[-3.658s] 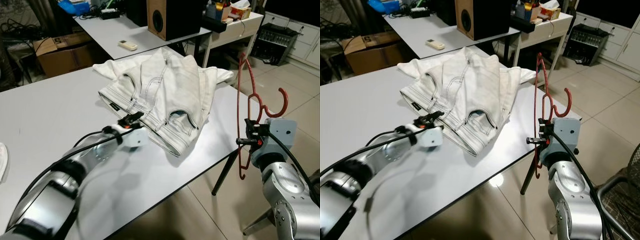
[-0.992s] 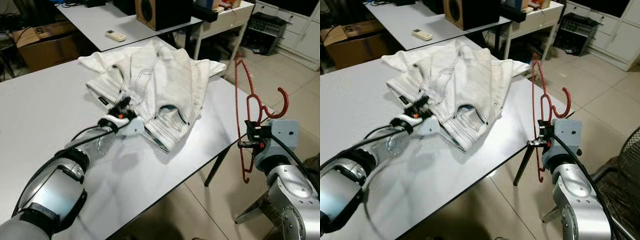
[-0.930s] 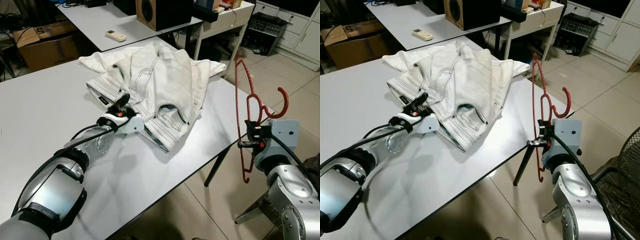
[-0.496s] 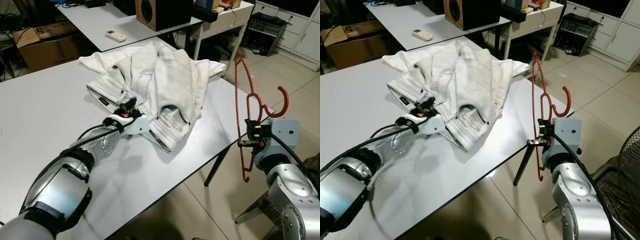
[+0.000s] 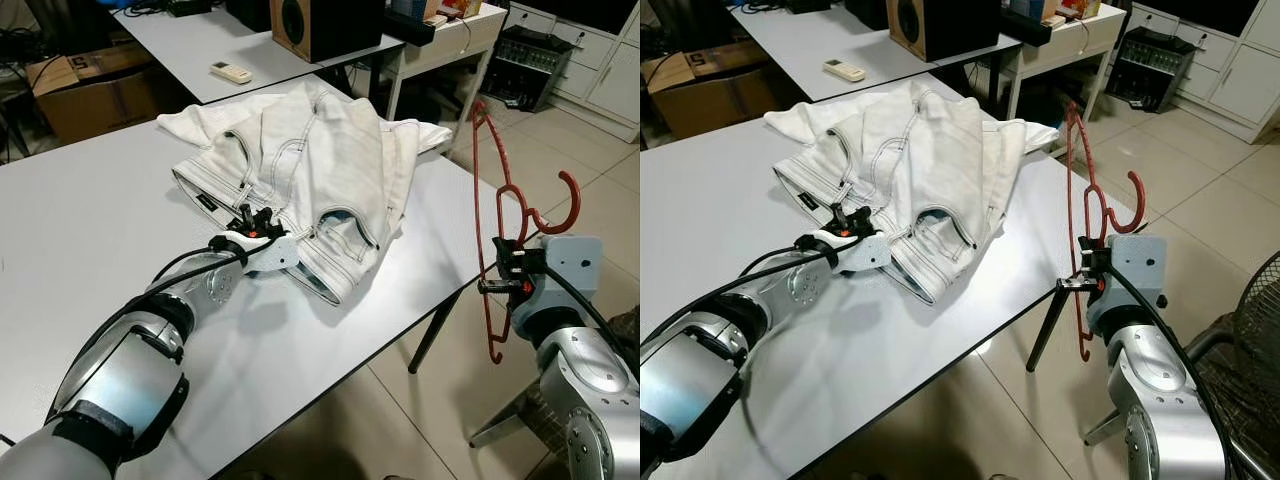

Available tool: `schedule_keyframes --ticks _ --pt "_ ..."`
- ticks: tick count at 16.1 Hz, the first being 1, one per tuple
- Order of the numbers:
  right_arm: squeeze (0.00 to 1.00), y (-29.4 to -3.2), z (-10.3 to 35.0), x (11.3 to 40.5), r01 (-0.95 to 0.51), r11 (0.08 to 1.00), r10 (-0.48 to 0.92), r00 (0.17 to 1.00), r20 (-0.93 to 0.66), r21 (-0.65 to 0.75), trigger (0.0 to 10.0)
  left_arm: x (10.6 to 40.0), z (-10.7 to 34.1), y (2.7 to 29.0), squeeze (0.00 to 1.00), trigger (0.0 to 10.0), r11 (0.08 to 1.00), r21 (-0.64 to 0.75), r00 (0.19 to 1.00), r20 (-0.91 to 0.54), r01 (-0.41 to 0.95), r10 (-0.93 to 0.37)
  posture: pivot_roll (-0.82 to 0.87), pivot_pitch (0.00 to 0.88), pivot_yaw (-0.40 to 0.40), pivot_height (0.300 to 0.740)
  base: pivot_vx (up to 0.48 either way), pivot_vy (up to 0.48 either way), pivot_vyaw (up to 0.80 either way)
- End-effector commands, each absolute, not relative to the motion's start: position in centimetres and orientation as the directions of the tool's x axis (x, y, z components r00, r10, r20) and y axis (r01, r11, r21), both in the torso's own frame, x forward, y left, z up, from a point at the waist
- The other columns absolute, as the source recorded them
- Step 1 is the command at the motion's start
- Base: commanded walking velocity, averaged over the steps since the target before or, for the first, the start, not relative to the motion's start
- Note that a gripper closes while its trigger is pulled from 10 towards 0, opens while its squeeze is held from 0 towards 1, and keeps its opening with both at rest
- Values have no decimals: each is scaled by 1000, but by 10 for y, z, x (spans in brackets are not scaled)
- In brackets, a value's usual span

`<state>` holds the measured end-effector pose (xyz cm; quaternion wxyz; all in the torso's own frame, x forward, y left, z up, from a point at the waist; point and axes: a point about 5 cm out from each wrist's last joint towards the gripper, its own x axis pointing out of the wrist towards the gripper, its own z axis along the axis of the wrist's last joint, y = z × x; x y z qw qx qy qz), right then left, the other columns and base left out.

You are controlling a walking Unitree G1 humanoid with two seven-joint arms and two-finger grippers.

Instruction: Hang hanger

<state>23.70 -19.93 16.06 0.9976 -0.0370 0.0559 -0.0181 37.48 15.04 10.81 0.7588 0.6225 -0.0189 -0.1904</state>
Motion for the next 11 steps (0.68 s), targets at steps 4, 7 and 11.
schedule_keyframes --ticks 4,7,11 --pt "0 -200 166 239 12 995 -20 996 -83 -100 10000 383 127 146 0 0 258 936 934 -148 238 -324 -340 26 49 727 0 0 0" --pt "0 -191 179 239 -163 979 163 987 -11 -119 10000 396 165 138 0 0 377 903 926 -57 208 -374 -317 0 68 727 0 0 0" --pt "0 -194 176 238 -248 959 249 969 -10 -140 10000 413 243 130 0 0 568 815 908 143 119 -395 -256 0 76 727 0 0 0"
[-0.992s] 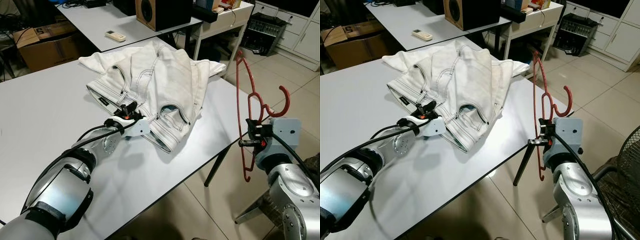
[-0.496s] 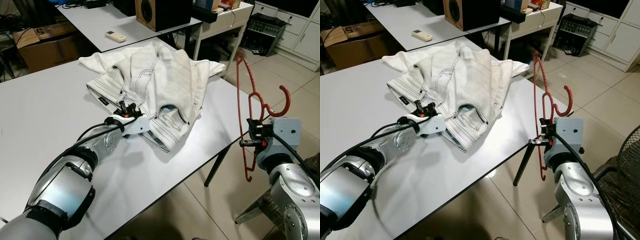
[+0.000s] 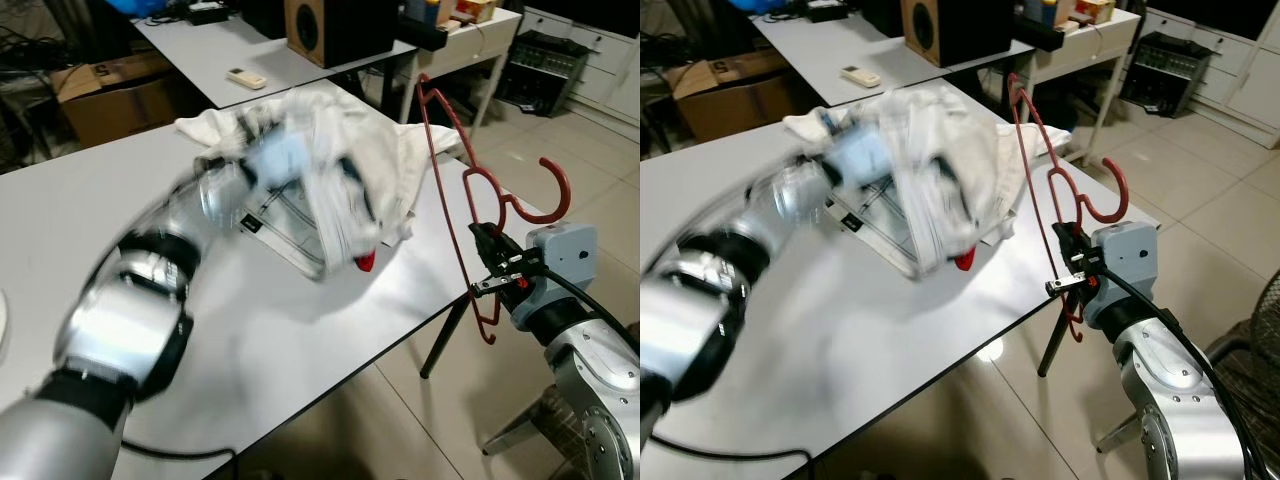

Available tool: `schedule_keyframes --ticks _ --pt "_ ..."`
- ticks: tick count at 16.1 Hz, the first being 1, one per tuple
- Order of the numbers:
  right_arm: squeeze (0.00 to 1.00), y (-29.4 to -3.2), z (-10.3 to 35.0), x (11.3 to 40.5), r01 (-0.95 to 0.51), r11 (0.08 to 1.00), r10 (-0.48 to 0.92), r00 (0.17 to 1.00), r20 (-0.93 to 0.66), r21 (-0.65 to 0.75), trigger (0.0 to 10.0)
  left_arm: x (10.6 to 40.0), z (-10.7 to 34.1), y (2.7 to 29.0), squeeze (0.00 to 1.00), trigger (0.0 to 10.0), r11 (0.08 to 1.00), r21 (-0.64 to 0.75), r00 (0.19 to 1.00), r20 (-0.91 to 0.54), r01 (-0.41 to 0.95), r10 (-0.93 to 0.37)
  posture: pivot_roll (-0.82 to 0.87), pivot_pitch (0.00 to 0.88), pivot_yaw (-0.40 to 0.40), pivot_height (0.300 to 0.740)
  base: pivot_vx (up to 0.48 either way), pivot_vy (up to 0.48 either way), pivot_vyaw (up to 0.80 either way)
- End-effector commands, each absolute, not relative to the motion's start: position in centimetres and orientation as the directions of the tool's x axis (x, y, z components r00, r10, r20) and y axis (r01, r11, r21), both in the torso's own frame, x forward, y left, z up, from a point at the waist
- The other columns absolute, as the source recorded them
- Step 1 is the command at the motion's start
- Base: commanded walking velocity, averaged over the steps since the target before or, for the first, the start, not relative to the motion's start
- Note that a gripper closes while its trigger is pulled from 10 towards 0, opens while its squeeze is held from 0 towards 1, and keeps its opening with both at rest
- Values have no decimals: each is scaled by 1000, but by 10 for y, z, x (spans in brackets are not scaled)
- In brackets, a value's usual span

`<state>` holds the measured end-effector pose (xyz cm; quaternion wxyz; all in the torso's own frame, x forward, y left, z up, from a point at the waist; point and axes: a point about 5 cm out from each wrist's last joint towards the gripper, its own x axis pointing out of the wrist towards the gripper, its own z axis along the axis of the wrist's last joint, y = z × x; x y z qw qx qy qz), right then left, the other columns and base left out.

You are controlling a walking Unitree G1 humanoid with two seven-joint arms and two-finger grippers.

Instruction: Hang hanger

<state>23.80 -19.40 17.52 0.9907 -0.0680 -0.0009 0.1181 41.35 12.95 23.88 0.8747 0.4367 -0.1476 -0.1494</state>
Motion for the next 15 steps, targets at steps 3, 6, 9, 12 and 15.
schedule_keyframes --ticks 3,6,9,12,15 --pt "0 -217 161 250 -60 987 46 995 -93 -146 10000 419 310 137 0 0 765 640 886 306 81 -350 -225 0 91 727 0 0 0" --pt "0 -235 152 255 70 991 -86 987 -136 -114 10000 414 353 146 0 0 841 537 838 428 65 -338 -213 0 102 727 0 0 0" --pt "0 -221 159 280 -42 990 25 991 -129 -134 10000 403 389 146 0 0 867 490 745 543 93 -387 -197 0 96 727 0 0 0" --pt "0 -161 174 326 -373 920 351 921 -167 -123 10000 384 435 137 0 0 885 444 609 666 142 -432 -177 0 80 727 0 0 0" --pt "0 -72 210 334 -726 679 721 688 -89 -108 10000 363 468 133 0 0 878 460 486 742 133 -462 -146 0 57 727 0 0 0"
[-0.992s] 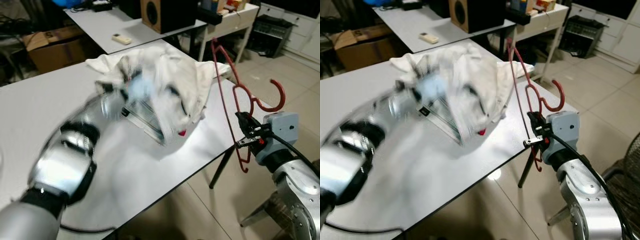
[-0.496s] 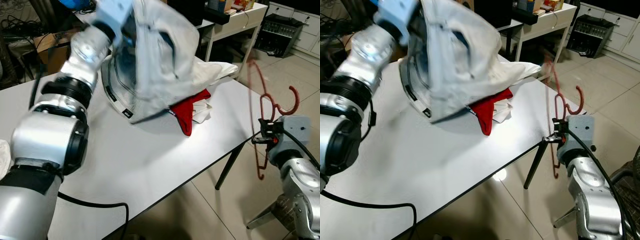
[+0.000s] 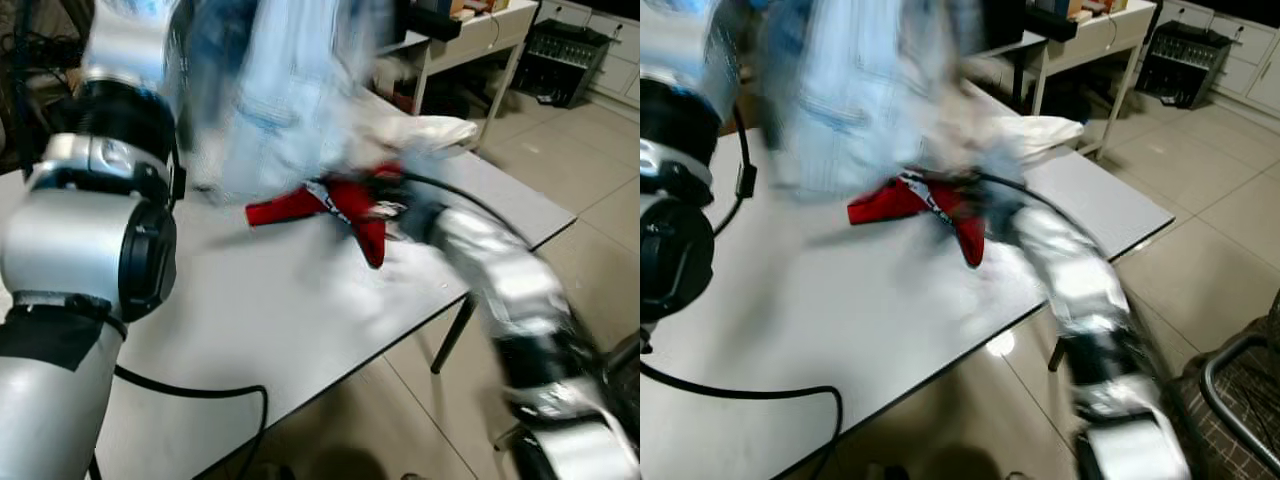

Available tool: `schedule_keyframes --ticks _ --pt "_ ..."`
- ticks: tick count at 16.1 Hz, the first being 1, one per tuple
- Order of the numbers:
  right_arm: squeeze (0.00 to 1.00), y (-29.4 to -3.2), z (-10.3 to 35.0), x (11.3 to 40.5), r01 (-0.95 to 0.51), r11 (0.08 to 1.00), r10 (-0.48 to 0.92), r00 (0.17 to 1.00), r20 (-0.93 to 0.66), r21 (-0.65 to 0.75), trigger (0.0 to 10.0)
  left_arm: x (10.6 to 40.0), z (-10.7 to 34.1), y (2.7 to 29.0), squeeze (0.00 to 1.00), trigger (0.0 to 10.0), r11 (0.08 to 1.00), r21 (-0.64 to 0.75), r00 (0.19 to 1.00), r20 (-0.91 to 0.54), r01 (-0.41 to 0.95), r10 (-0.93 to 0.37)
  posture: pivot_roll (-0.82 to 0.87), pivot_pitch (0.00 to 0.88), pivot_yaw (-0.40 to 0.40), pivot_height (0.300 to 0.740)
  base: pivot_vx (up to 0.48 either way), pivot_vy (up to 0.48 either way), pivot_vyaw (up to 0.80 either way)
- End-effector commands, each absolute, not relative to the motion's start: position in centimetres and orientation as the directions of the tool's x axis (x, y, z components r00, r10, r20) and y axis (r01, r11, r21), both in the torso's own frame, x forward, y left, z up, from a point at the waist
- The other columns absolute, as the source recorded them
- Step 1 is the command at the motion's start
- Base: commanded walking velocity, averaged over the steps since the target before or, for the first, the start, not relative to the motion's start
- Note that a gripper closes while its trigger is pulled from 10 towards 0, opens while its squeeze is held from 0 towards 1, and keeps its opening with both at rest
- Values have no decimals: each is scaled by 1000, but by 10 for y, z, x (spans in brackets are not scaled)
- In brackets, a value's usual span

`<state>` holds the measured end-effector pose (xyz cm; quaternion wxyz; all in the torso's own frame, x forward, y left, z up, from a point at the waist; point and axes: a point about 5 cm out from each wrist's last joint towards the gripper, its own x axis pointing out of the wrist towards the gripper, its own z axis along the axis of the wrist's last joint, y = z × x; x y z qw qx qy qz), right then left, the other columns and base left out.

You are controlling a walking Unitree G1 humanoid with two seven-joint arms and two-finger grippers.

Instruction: Hang hanger

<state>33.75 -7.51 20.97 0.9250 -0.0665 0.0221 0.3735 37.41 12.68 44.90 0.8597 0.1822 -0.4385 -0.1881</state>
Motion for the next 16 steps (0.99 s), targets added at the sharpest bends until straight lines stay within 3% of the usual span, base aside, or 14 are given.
schedule_keyframes --ticks 1,3,5,7,8,9,10,13,15,16 --pt "0 -53 226 330 -789 599 794 607 -23 -136 10000 357 477 135 0 0 879 460 457 759 126 -463 -141 0 53 727 0 0 0" --pt "0 -28 254 319 -876 442 897 433 88 -193 10000 344 493 136 0 0 872 476 405 778 119 -480 -124 0 41 727 0 0 0" --pt "0 -27 250 321 -876 431 901 428 66 -214 10000 344 489 135 0 0 854 509 422 754 109 -503 -114 0 35 727 0 0 0" --pt "0 -50 221 337 -794 560 809 586 -51 -238 10000 359 461 133 0 0 809 578 538 650 107 -536 -110 0 33 727 0 0 0" --pt "0 -54 218 339 -781 577 793 606 -64 -241 10000 361 457 134 0 0 802 588 556 634 105 -537 -110 0 33 727 0 0 0" --pt "0 -78 199 346 -700 665 693 709 -135 -262 10000 372 433 137 0 0 737 671 652 526 75 -545 -104 0 30 727 0 0 0" --pt "0 -125 173 350 -560 768 514 829 -222 -311 10000 390 386 152 0 0 619 782 801 327 68 -501 -102 0 34 727 0 0 0" --pt "0 -170 172 336 -467 827 439 884 -159 -312 10000 406 322 194 0 0 539 836 945 87 103 -315 -118 0 60 727 0 0 0" --pt "0 -176 183 330 -453 844 448 890 -86 -287 10000 407 306 204 0 0 569 811 960 36 134 -277 -121 0 67 727 0 0 0" --pt "0 -181 197 322 -426 869 440 898 -2 -253 10000 407 284 209 0 0 653 720 958 -53 233 -282 -125 0 78 727 0 0 0"
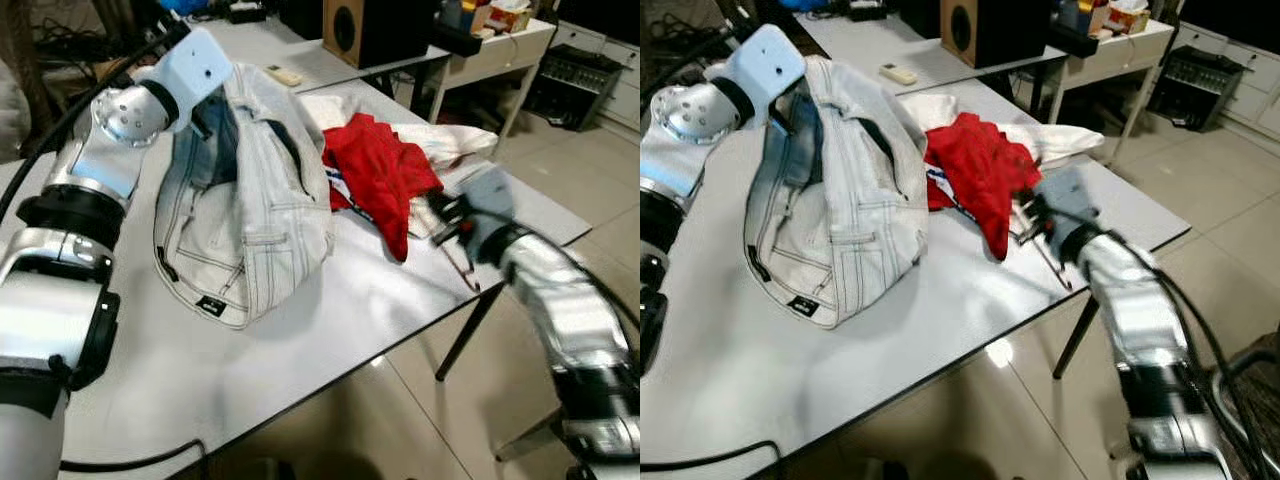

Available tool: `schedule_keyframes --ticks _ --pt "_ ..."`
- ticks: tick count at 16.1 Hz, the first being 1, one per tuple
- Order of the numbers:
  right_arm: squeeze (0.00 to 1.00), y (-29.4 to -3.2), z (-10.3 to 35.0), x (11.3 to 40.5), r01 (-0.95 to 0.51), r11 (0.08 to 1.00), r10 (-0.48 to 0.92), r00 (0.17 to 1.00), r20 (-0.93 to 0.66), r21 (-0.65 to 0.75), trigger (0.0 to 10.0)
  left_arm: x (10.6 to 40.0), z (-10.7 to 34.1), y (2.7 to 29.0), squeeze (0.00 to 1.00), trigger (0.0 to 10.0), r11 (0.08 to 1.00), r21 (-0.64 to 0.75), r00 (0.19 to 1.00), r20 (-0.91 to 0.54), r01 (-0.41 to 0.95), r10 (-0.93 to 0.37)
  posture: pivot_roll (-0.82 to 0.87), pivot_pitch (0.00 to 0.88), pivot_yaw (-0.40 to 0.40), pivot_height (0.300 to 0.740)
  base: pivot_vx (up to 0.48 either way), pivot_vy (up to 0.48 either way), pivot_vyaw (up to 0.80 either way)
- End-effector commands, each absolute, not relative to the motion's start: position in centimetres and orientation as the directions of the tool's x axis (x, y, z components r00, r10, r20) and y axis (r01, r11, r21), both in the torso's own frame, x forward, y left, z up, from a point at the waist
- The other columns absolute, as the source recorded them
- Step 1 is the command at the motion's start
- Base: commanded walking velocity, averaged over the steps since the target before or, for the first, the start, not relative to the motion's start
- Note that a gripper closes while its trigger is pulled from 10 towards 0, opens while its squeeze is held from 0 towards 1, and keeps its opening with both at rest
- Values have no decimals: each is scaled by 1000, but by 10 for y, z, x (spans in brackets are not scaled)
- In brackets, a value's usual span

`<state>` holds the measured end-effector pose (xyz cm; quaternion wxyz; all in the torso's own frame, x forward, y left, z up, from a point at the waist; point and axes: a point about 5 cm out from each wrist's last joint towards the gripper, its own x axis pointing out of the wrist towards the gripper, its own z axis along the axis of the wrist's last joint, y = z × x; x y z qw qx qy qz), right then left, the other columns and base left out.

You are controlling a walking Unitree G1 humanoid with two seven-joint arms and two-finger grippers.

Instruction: Hang hanger

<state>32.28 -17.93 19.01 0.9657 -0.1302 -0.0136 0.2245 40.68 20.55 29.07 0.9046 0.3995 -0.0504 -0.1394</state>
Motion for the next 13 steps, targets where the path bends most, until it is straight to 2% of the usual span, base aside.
schedule_keyframes --ticks 1,2,3,4,5,6,8,9,10,11,13 --pt "0 -183 201 318 -415 878 433 901 27 -240 10000 406 275 210 0 0 676 683 951 -93 276 -295 -125 0 78 727 0 0 0" --pt "0 -182 208 308 -413 888 435 897 80 -202 10000 402 262 212 0 0 721 610 939 -131 330 -319 -126 0 82 727 0 0 0" --pt "0 -178 211 301 -424 888 445 890 103 -180 10000 400 256 215 0 0 722 602 937 -144 339 -320 -129 0 87 727 0 0 0" --pt "0 -163 213 283 -491 862 504 855 121 -121 10000 395 248 224 0 0 753 571 942 -147 329 -301 -123 0 77 727 0 0 0" --pt "0 -150 206 267 -574 807 584 810 50 -136 10000 393 249 232 0 0 786 547 955 -108 289 -276 -124 0 77 727 0 0 0" --pt "0 -148 201 263 -598 786 606 795 10 -156 10000 393 251 235 0 0 797 539 960 -89 272 -267 -124 0 77 727 0 0 0" --pt "0 -152 182 253 -622 762 605 783 -144 -181 10000 389 260 245 0 0 795 552 965 -80 251 -249 -124 0 81 727 0 0 0" --pt "0 -155 179 251 -619 764 595 785 -170 -182 10000 387 261 247 0 0 789 559 964 -88 256 -250 -126 0 87 727 0 0 0" --pt "0 -167 168 248 -580 795 530 806 -263 -176 10000 369 247 260 0 0 713 556 904 -281 427 -322 -122 0 88 727 0 0 0" --pt "0 -172 164 246 -562 807 498 813 -302 -181 10000 357 239 264 0 0 674 531 855 -378 514 -355 -119 0 86 727 0 0 0" --pt "0 -176 152 243 -533 838 452 800 -394 -120 10000 337 226 271 0 0 675 434 790 -466 596 -398 -107 0 81 727 0 0 0"
